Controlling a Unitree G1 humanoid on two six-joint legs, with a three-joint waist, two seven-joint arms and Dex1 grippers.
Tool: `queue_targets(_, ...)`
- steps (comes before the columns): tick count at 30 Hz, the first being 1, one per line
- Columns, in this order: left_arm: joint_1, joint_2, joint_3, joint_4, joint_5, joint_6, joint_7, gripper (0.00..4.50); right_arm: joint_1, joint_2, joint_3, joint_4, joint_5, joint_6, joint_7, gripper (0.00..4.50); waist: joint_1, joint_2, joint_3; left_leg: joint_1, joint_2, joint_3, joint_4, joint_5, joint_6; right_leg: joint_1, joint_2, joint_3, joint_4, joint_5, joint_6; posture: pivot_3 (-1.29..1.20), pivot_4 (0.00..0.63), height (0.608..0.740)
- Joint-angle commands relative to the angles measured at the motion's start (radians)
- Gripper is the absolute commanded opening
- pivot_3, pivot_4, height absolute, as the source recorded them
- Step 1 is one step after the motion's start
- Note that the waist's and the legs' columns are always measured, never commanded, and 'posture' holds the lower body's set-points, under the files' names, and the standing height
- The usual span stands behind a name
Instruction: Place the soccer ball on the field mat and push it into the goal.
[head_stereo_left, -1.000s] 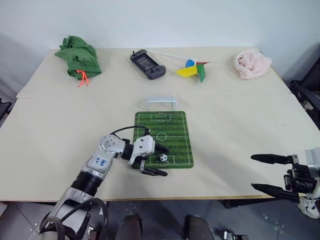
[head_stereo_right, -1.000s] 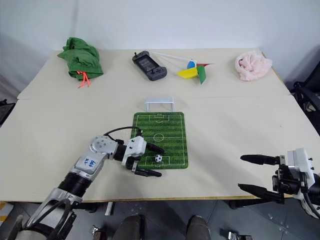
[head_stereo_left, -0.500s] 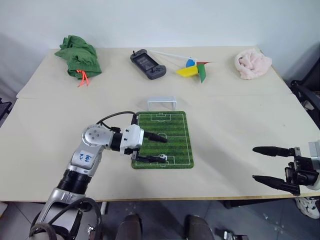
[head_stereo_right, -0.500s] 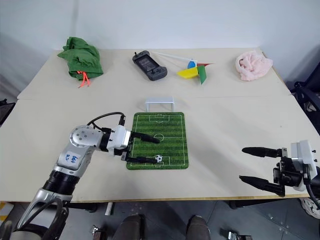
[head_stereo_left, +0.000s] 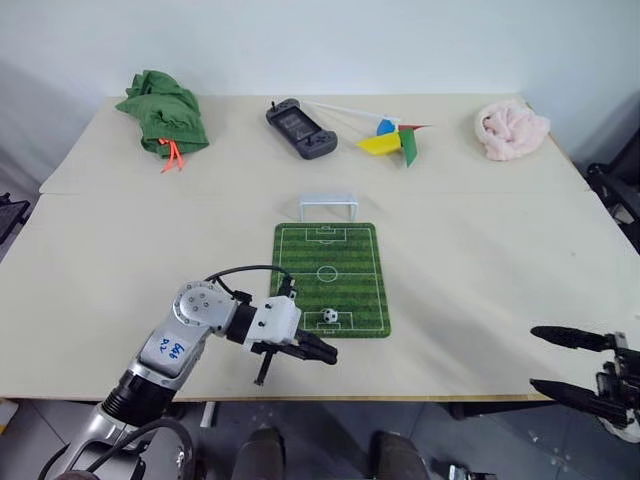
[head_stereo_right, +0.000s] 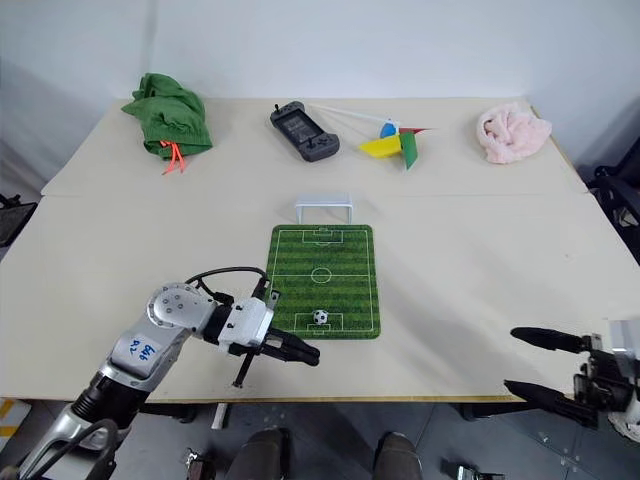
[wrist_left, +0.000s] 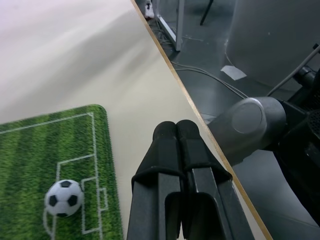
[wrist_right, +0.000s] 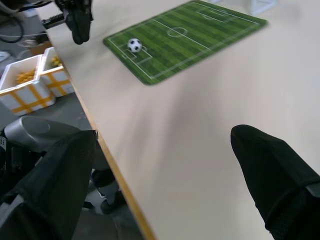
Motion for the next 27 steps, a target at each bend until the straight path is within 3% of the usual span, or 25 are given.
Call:
queue_targets(1, -0.013, -0.002, 0.001, 0.021, 0.016, -0.005, 0.022, 0.03, 0.03, 0.008, -0.054, -0.042, 0.023, 0.0, 0.069, 4.5, -0.006, 0.0, 0.0, 0.0, 0.0, 0.0, 0.0, 0.0, 0.0, 0.0, 0.0, 0.0, 0.0, 0.0, 0.0, 0.0, 0.15, 0.74)
queue_targets(18, -0.156, -0.13, -0.037, 0.392, 0.133, -0.139, 0.081, 0.03, 0.068, 0.067, -0.089, -0.139, -0.001, 0.009, -0.016, 4.5, -0.006, 0.0, 0.0, 0.0, 0.0, 0.0, 0.0, 0.0, 0.0, 0.0, 0.0, 0.0, -0.001, 0.0, 0.0, 0.0, 0.15, 0.74)
queue_targets(24, -0.29, -0.209, 0.037, 0.638, 0.189, -0.206, 0.273, 0.03, 0.05, 0.065, -0.09, -0.133, -0.013, 0.013, -0.024, 4.5, 0.004, 0.0, 0.0, 0.0, 0.0, 0.0, 0.001, 0.0, 0.001, 0.001, 0.0, 0.0, -0.002, 0.001, 0.001, 0.0, 0.15, 0.74)
queue_targets(27, -0.316, -0.211, 0.077, 0.665, 0.189, -0.213, 0.329, 0.03, 0.033, 0.067, -0.085, -0.14, -0.017, 0.02, -0.035, 4.5, 0.0, 0.0, 0.0, 0.0, 0.0, 0.0, 0.001, -0.001, 0.001, 0.001, 0.0, 0.0, -0.003, 0.002, 0.001, 0.0, 0.15, 0.74)
